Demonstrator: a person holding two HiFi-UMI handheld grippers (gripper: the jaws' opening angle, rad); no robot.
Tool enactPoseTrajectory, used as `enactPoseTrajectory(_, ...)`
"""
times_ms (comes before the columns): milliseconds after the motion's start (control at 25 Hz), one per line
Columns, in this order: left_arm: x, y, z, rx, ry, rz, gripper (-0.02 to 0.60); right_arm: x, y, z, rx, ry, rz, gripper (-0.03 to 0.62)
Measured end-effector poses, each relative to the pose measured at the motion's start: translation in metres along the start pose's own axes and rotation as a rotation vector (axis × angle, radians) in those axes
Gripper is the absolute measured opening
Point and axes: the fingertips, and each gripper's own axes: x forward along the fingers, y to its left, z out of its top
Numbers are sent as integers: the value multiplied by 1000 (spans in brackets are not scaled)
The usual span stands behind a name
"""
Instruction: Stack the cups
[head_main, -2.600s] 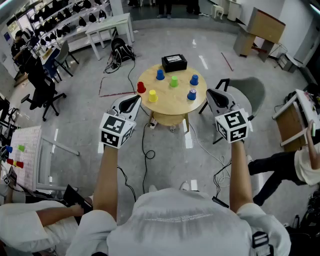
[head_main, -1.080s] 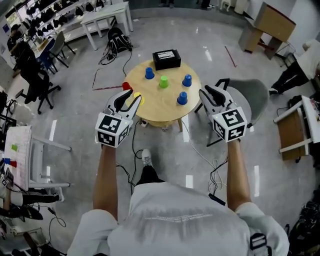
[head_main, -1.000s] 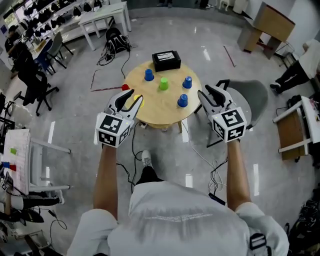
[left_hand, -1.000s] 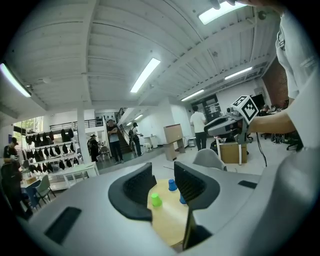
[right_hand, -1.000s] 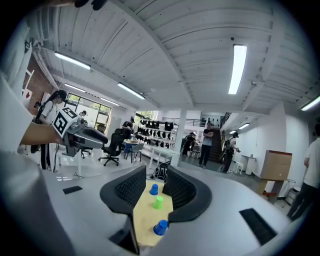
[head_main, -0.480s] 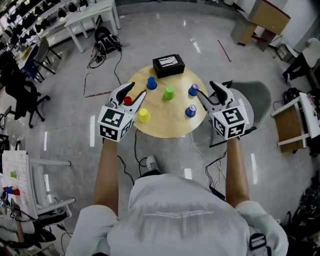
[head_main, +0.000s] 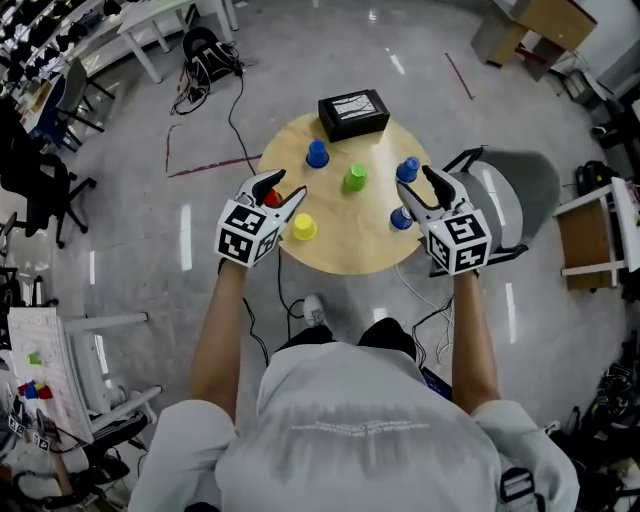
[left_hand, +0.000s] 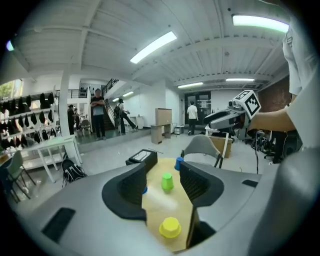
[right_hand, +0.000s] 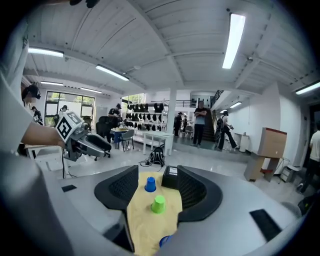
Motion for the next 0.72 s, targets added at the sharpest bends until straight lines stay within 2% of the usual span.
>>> enactPoseTrajectory(240,46,-11,-82,-60,169,-30,241,27,-13,-52,18,83,35,259)
enactPoseTrajectory(480,79,-26,-160,-97,365,-16,272,45,-31,-104,39,162,87,262)
enactPoseTrajectory(720,91,-31,-206,-133,488,7,285,52,-34,-133,26,211,149,262)
